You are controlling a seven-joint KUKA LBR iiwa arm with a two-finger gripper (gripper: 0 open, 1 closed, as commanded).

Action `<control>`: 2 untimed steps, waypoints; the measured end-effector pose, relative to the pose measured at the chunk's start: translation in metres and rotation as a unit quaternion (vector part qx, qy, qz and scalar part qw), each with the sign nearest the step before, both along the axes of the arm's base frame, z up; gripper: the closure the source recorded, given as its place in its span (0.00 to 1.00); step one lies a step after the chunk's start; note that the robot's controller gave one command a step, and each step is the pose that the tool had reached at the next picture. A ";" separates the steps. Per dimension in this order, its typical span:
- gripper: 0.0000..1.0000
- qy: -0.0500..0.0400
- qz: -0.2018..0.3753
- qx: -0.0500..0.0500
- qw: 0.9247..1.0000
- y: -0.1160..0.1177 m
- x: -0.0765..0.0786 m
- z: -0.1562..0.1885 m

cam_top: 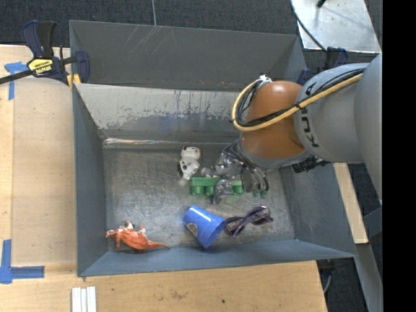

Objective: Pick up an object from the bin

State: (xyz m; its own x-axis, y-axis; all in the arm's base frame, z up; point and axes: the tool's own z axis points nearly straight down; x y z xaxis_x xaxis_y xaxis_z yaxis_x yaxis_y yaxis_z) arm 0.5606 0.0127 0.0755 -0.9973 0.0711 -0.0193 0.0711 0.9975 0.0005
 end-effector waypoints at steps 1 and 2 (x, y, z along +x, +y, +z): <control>1.00 0.000 0.000 0.000 1.000 0.000 0.000 0.000; 1.00 0.000 0.000 0.000 1.000 0.000 0.000 0.000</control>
Offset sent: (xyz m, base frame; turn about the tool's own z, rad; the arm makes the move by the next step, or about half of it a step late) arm 0.0000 0.0000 0.0266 0.0000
